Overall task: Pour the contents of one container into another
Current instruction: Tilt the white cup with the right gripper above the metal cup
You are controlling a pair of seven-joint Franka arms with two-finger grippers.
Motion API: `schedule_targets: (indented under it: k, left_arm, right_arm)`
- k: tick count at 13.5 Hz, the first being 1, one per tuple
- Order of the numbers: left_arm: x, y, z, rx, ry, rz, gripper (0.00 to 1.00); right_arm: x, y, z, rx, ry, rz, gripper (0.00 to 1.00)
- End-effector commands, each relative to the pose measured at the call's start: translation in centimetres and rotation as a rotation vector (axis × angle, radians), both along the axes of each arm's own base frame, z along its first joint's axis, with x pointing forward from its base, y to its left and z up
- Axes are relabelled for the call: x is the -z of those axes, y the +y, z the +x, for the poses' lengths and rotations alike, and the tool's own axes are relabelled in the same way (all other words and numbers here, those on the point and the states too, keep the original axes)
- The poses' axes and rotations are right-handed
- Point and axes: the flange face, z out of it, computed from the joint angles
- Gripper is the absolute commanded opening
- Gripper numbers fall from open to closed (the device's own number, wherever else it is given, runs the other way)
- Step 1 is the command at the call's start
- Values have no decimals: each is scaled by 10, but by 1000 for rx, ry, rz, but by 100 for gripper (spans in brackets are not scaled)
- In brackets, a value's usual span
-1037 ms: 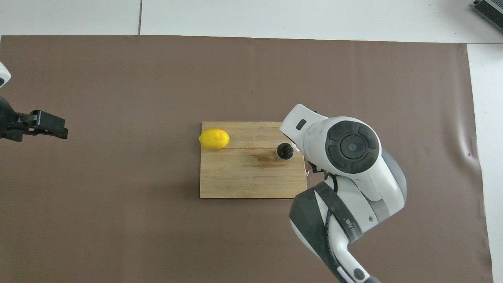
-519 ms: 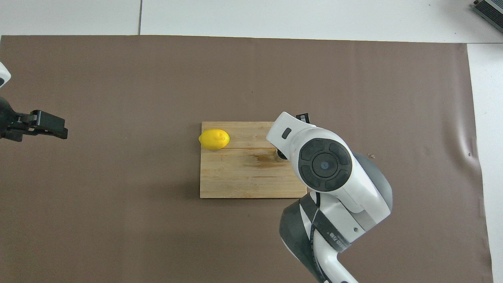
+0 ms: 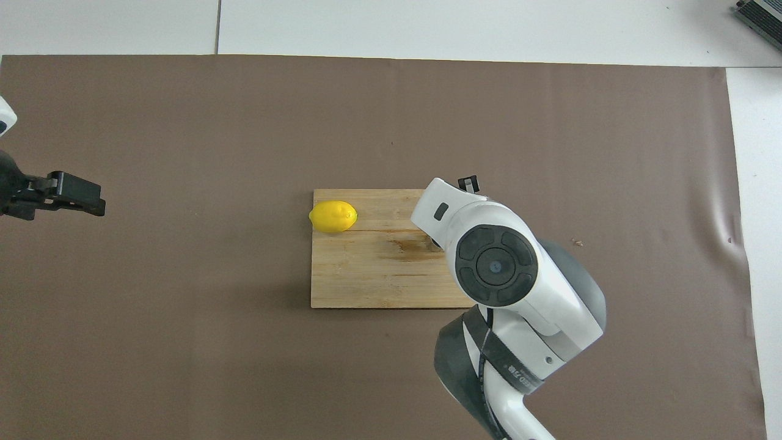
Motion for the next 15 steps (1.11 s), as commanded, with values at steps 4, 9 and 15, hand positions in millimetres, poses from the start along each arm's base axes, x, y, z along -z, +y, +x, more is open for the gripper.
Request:
schedule_targets:
  k: [4, 9, 15]
  left_arm:
    - [-4, 3, -5, -5, -9, 9, 100]
    - [-4, 3, -5, -5, -9, 9, 100]
    - [-4, 3, -5, -5, -9, 9, 100]
  right_arm:
    - [2, -1, -10, -32, -47, -23, 0]
    - [3, 9, -16, -71, -64, -48, 0]
    - [8, 11, -21, -115, -104, -55, 0]
